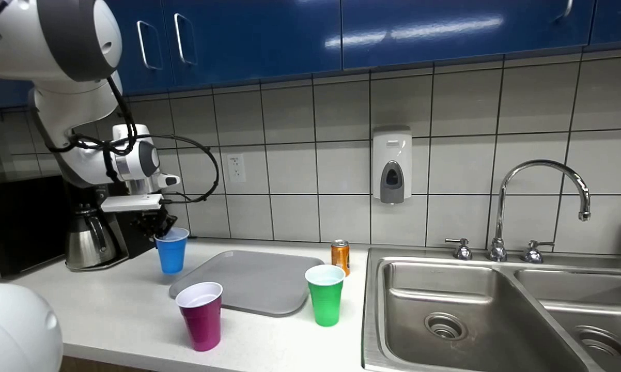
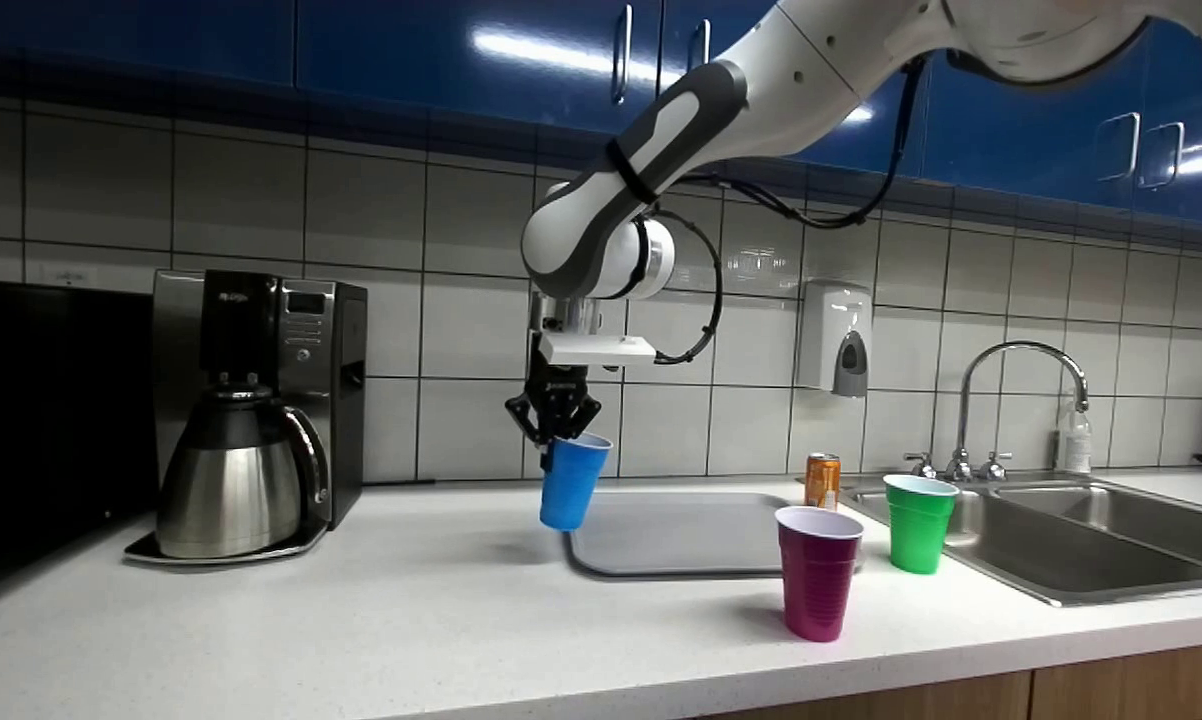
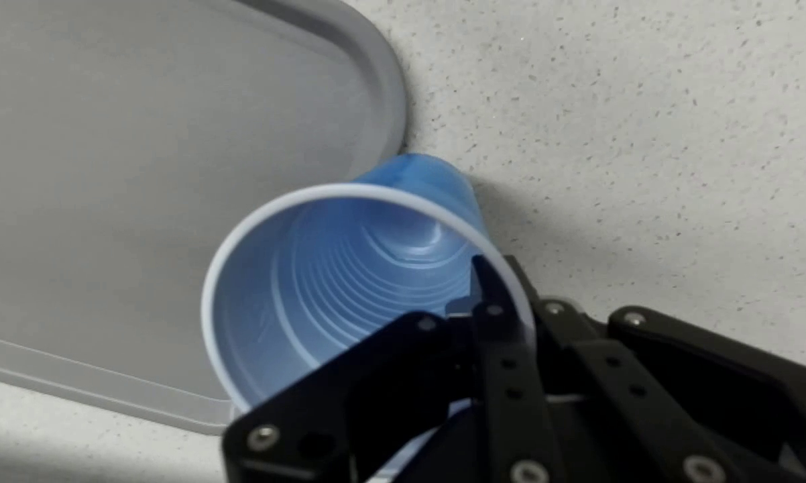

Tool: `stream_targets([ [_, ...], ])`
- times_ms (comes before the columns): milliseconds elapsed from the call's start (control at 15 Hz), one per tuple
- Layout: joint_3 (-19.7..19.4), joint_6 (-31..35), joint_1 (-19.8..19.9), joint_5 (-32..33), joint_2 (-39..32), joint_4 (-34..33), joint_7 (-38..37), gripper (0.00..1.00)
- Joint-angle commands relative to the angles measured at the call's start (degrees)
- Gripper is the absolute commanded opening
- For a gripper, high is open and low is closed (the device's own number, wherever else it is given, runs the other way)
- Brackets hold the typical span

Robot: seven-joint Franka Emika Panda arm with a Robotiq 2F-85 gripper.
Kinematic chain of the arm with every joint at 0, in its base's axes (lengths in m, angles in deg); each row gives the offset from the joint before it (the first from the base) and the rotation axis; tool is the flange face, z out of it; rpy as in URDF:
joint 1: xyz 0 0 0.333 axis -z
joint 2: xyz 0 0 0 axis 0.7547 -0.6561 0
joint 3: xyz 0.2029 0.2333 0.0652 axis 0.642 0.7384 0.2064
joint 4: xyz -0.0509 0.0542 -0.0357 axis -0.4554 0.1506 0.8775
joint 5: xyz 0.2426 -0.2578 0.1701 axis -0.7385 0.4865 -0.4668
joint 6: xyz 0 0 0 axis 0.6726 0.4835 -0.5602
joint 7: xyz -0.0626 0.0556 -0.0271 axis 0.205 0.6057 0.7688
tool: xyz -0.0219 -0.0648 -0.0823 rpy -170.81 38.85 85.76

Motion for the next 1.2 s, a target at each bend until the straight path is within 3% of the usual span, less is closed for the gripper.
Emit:
stream_targets([
  [0, 1.2, 0.3, -0.7, -1.0, 1.3, 1.6, 2.3, 0.01],
  [1133, 1.6, -2.7, -5.7, 2.1, -3.2, 1.6, 5.3, 0.01],
])
